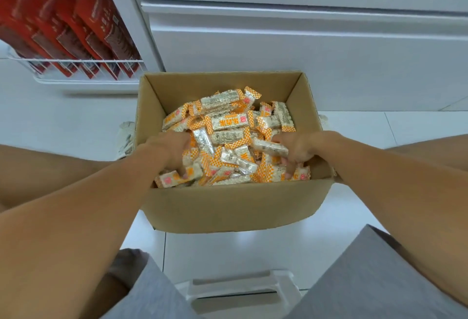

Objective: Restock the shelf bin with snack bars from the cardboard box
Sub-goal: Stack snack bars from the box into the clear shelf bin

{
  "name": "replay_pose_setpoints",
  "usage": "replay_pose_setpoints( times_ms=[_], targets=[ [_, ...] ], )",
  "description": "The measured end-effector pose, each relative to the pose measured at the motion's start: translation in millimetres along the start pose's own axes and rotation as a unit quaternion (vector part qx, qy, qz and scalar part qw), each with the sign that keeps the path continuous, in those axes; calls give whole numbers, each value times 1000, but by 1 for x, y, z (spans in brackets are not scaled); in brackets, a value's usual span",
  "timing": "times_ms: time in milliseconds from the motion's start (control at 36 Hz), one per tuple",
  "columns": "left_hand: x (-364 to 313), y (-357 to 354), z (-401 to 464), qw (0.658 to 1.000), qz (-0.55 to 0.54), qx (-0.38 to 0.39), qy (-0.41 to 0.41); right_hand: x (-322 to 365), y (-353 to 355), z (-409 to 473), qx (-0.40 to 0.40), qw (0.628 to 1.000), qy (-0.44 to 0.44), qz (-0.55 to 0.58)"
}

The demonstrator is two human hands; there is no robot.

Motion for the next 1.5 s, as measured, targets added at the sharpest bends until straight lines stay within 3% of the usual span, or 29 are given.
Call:
replay_pose_setpoints(
  times_ms=[111, 167, 278, 389, 528, 639, 778, 861, 944, 1000, 1083, 1139, 1194, 1278, 1333, 1389, 1500],
  targets=[
    [-13, 44, 4, 988, -134, -60, -46, 10, 14, -1, -12, 1000, 22, 13],
    [-21, 57, 3, 976, -196, -68, -60, 12, 24, -2, -26, 996, 40, 79],
    [-24, 34, 8, 989, -139, -14, -44, 9, 28, 2, -31, 954, 60, 293],
    [-14, -8, 1, 995, -98, 35, -2, 8, 21, 9, -16, 874, 49, 483],
    [-25, -19, -2, 996, -87, -20, -17, 17, 10, 7, -30, 839, 37, 541],
    [-21, -1, 2, 983, -157, -97, 1, 16, 4, 12, -46, 808, 29, 587],
    [-13, 35, 0, 897, -405, -176, 25, 14, 9, 23, -71, 786, 33, 613],
    [-19, 42, -4, 845, -506, -157, 64, 23, 15, 11, -74, 765, 34, 639],
    [-42, 23, -3, 713, -697, -32, 70, 40, 15, 4, -21, 675, 65, 735],
    [-59, 21, -3, 658, -751, 10, 55, 53, 20, -1, -5, 637, 95, 765],
    [-92, 32, -5, 597, -798, 79, -16, 70, 26, -4, -20, 647, 110, 754],
    [-106, 43, -6, 584, -804, 98, -57, 77, 34, -7, -64, 670, 115, 731],
    [-110, 50, -9, 591, -797, 95, -76, 80, 47, -13, -124, 708, 117, 685],
    [-107, 58, -12, 608, -785, 67, -93, 84, 68, -28, -209, 806, 109, 543],
    [-100, 64, -10, 615, -782, 38, -95, 87, 86, -42, -268, 849, 107, 443],
    [-94, 77, -14, 630, -770, 8, -102, 93, 98, -50, -288, 868, 126, 384],
    [-89, 113, -30, 645, -755, -26, -117, 106, 116, -68, -250, 870, 146, 398]
  ],
)
Point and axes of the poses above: each hand's wrist, its own z-axis towards the middle knuckle, its own y-axis out of the back of the hand, x = y × z, the point moved 10 cm from there along z, towards the middle knuckle, and after that the axes turned 4 degrees about z, right-handed, at the moved point
